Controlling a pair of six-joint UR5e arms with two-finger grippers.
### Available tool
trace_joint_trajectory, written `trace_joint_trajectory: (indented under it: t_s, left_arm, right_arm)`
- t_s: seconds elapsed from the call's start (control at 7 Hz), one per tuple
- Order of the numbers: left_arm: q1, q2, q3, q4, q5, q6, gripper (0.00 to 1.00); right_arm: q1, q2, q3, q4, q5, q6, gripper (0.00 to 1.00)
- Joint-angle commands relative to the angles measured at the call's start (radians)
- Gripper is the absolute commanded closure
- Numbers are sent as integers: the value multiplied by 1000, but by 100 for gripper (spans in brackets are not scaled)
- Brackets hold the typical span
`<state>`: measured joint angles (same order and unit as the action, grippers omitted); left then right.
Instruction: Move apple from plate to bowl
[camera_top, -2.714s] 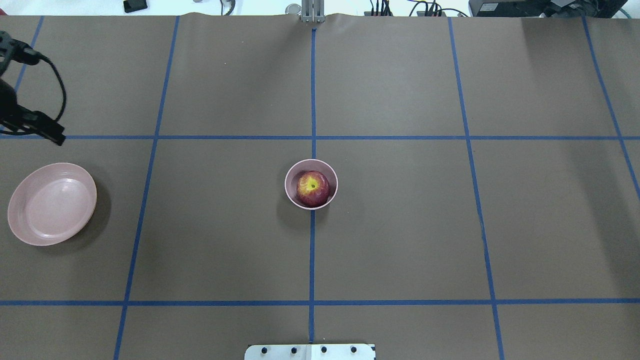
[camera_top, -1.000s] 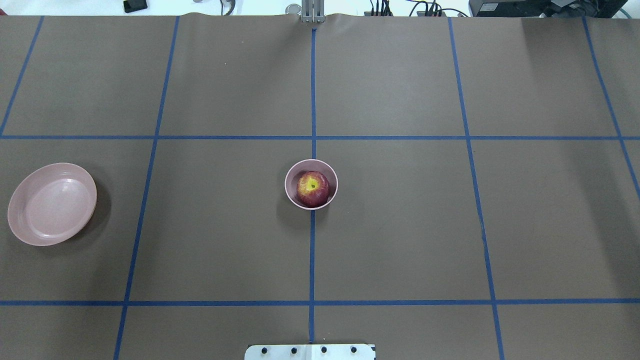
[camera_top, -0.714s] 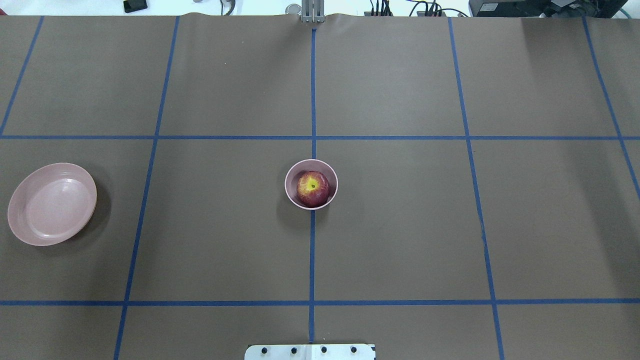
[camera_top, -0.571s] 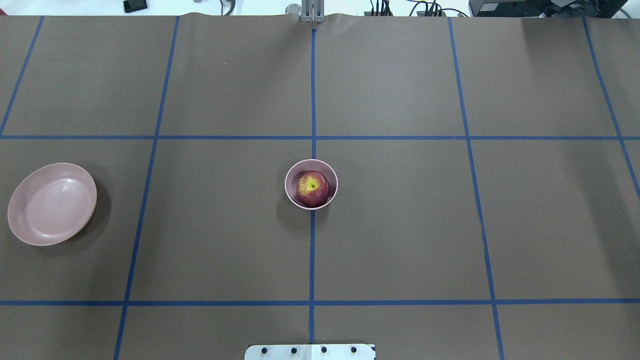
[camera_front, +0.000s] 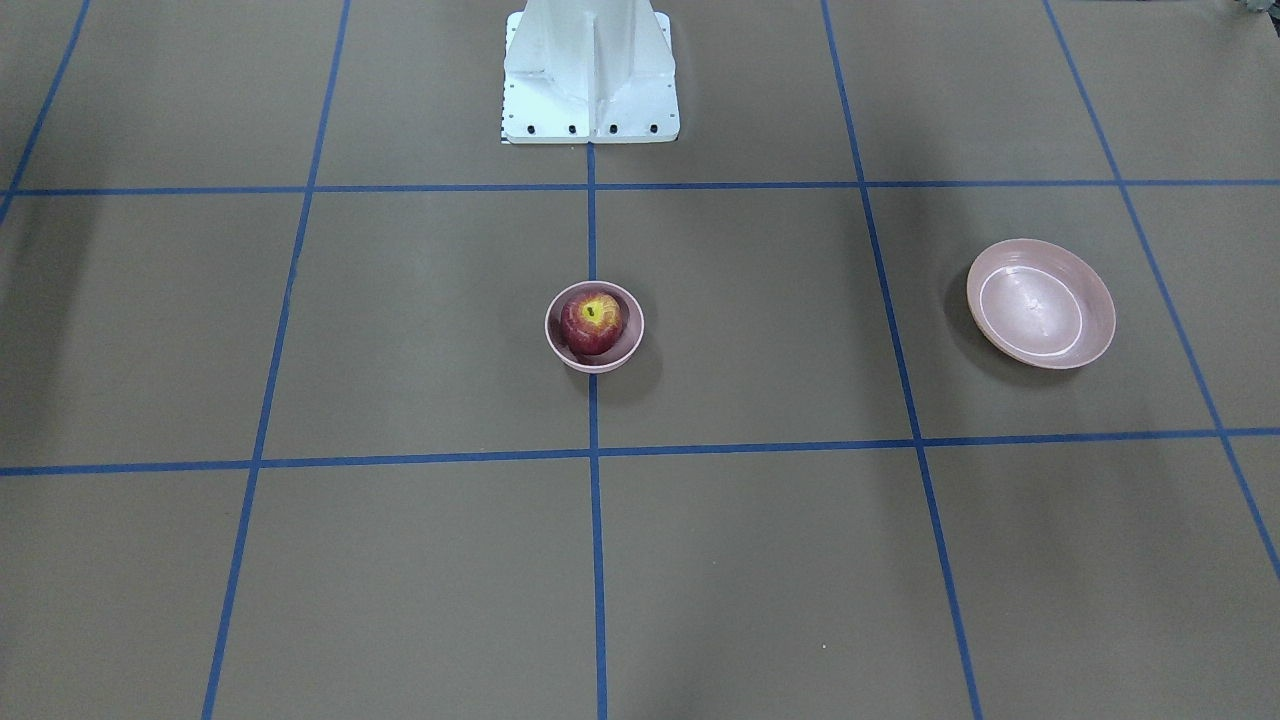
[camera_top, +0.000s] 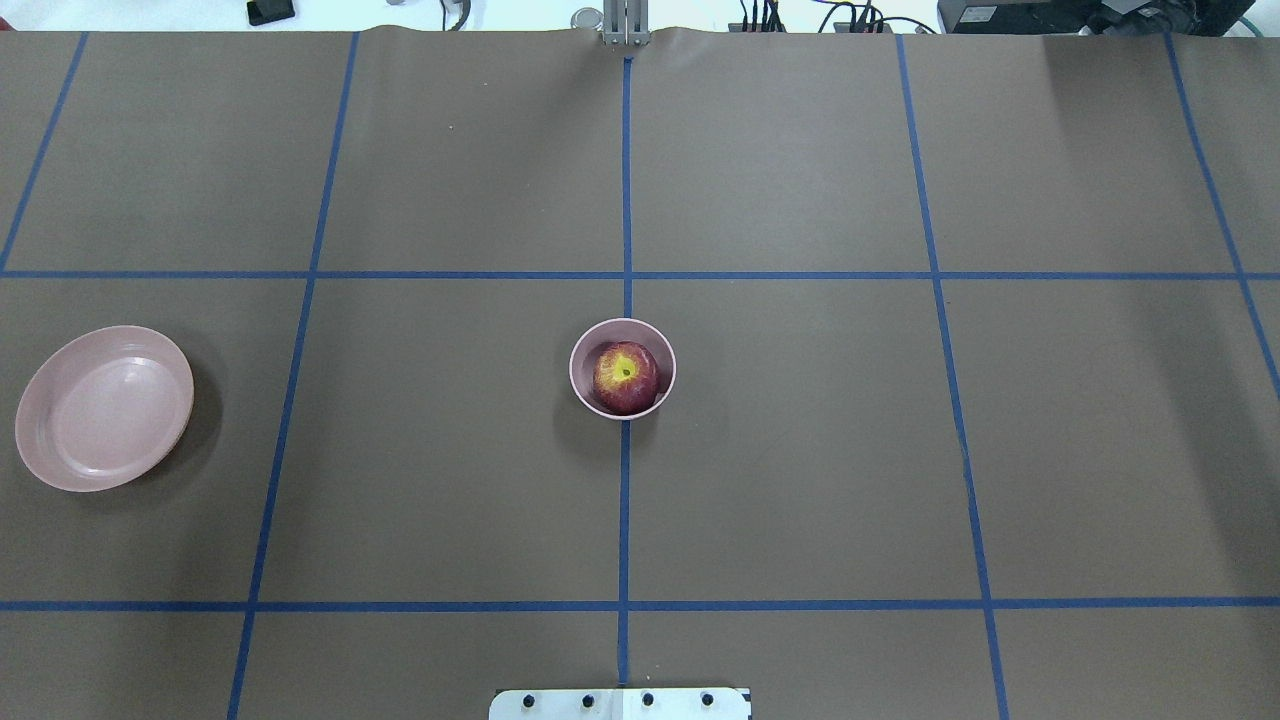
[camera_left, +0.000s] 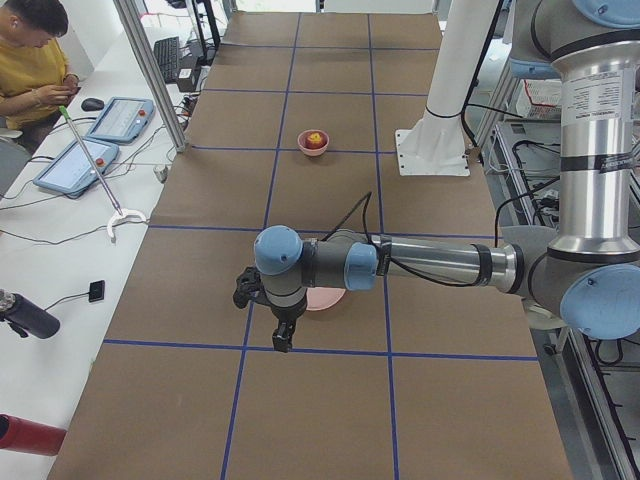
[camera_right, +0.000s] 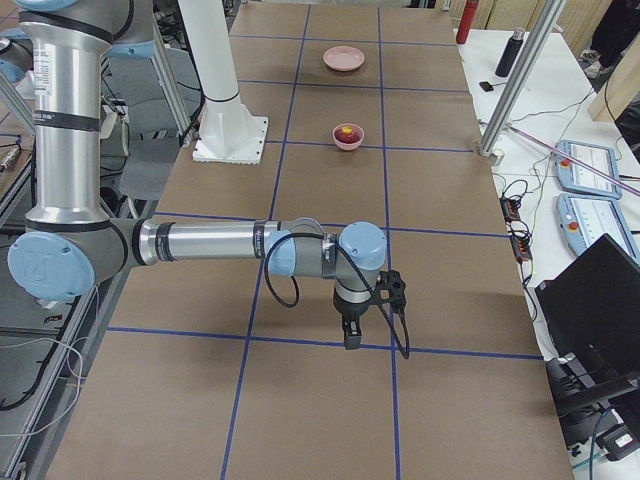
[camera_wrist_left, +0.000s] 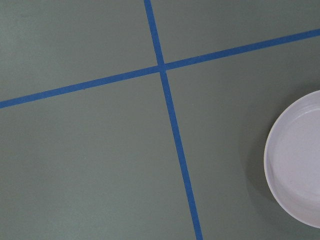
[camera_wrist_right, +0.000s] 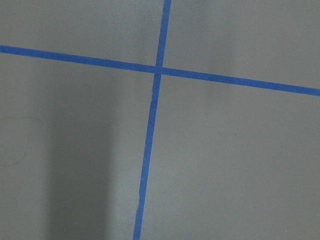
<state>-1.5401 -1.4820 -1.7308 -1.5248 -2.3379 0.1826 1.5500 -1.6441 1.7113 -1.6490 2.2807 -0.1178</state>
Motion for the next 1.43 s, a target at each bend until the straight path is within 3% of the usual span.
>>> trace_joint_trajectory:
  t_s: [0.0, 1.29]
  left_arm:
    - [0, 0, 0, 0, 0, 0, 2]
    - [0, 3, -1, 2, 0, 0, 2]
  right_arm:
    - [1, 1, 1, 0, 10, 1, 0]
    - [-1, 3, 1, 0, 49, 10, 0]
